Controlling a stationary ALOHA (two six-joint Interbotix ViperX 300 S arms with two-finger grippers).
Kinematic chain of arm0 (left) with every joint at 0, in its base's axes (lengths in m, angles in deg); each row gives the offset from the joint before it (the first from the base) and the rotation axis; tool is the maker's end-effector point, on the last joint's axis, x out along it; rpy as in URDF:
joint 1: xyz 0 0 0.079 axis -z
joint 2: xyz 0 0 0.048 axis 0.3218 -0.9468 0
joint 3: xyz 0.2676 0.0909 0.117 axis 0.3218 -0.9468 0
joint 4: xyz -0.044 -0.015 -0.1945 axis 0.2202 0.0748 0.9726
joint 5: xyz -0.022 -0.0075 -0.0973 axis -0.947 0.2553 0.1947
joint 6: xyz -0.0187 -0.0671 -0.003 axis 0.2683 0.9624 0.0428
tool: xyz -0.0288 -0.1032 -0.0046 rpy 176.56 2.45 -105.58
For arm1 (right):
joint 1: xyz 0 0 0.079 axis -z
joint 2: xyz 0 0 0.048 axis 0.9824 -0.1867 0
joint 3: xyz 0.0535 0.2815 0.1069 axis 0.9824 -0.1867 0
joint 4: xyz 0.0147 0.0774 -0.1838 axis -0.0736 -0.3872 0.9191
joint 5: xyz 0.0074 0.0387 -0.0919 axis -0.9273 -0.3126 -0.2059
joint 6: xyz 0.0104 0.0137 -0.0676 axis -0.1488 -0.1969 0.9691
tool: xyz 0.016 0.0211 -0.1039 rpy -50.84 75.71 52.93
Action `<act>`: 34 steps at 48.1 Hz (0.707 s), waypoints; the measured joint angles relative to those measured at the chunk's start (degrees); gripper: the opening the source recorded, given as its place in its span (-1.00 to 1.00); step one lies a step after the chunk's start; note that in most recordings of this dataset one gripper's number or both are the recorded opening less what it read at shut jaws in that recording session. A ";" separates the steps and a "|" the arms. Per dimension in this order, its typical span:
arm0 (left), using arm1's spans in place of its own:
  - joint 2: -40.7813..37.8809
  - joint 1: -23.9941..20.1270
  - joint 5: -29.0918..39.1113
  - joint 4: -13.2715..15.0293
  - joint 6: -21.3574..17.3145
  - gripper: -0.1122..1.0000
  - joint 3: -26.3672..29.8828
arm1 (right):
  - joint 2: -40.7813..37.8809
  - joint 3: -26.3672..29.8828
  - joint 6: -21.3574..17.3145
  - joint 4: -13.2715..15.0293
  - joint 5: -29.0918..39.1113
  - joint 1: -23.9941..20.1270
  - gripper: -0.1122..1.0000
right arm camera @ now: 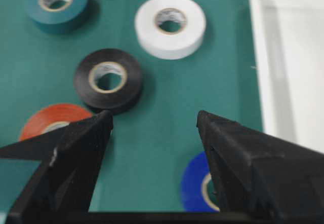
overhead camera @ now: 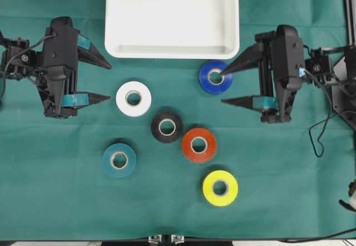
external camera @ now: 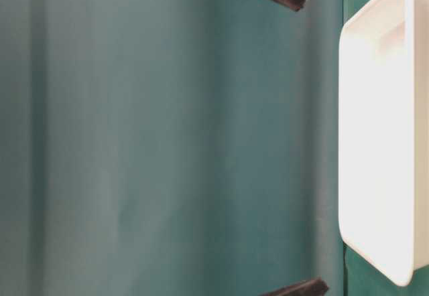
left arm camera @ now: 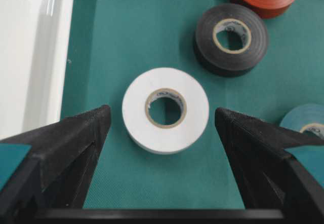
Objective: Put the tape alternately from left to right into the white case.
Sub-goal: 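Lower the right gripper over the blue tape roll and grasp it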
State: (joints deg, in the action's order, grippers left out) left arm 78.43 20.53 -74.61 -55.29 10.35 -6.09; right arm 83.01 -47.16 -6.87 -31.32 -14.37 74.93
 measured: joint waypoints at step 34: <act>-0.09 0.00 0.00 -0.09 0.00 0.39 0.00 | -5.80 -0.09 -2.20 0.09 1.32 -0.26 0.63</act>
State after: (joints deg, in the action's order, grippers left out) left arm 78.34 20.53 -74.61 -55.38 10.35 -6.09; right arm 77.21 -47.24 -9.07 -31.23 -13.06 74.67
